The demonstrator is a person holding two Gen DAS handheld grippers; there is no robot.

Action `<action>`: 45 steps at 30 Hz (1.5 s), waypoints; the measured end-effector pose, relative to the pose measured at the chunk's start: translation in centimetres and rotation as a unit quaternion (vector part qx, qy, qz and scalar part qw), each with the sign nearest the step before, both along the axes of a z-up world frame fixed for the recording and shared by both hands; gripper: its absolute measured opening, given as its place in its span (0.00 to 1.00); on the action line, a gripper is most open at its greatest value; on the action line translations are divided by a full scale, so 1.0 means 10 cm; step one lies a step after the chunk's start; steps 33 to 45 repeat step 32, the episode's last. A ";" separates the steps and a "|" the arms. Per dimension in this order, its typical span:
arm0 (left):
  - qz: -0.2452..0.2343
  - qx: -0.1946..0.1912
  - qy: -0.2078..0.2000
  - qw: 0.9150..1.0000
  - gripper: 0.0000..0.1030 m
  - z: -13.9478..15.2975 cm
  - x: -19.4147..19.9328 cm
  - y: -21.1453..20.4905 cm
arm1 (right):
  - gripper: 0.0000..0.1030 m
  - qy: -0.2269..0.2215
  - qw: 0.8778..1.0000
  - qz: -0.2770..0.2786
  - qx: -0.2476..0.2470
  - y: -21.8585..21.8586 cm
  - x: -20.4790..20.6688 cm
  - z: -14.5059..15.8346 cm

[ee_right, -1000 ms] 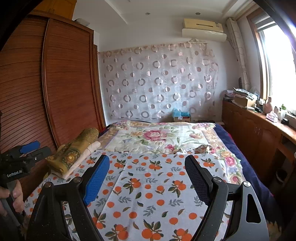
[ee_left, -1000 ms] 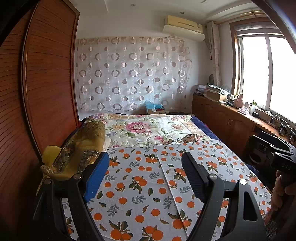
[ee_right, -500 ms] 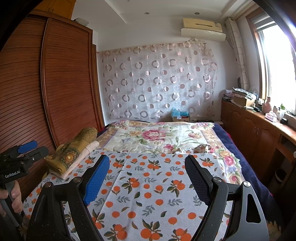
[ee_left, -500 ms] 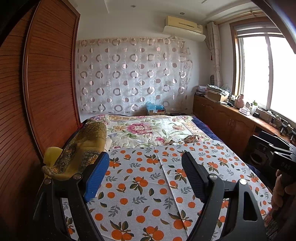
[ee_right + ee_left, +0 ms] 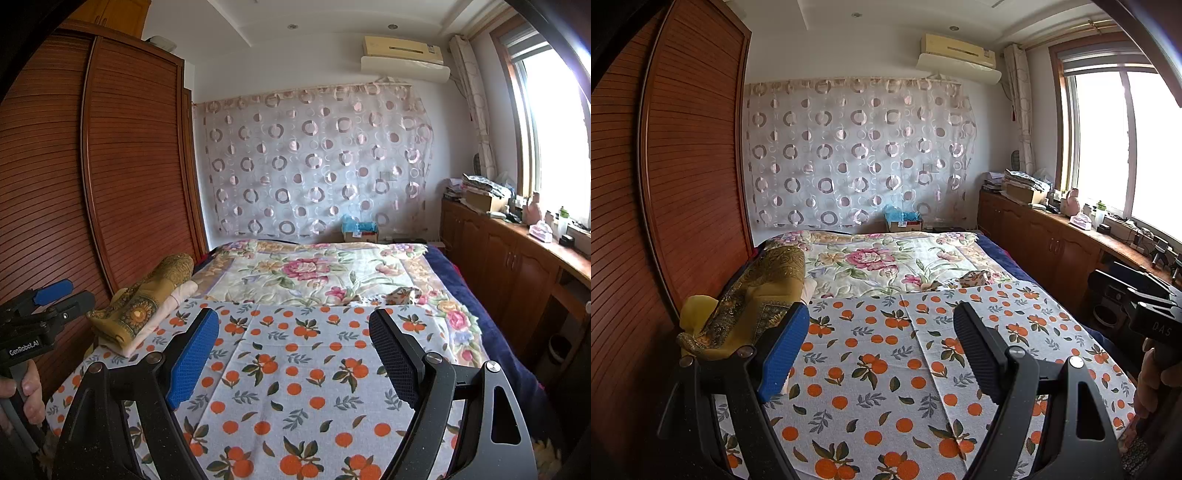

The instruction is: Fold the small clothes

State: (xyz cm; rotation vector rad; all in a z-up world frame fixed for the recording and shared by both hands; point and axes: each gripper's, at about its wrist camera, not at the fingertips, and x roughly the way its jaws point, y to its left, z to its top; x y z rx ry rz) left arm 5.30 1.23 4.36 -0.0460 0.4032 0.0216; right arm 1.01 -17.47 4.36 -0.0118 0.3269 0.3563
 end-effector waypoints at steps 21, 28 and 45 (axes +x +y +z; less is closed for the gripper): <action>0.000 0.001 -0.001 1.000 0.79 -0.03 0.00 0.00 | 0.82 0.003 1.000 0.002 0.001 -0.08 0.01 -0.01; 0.000 0.001 -0.002 1.000 0.79 -0.03 0.00 0.01 | 0.82 0.003 1.000 0.003 0.001 -0.10 0.01 -0.02; 0.000 0.000 -0.003 1.000 0.79 -0.04 0.00 0.01 | 0.82 0.004 1.000 0.003 0.001 -0.10 0.01 -0.01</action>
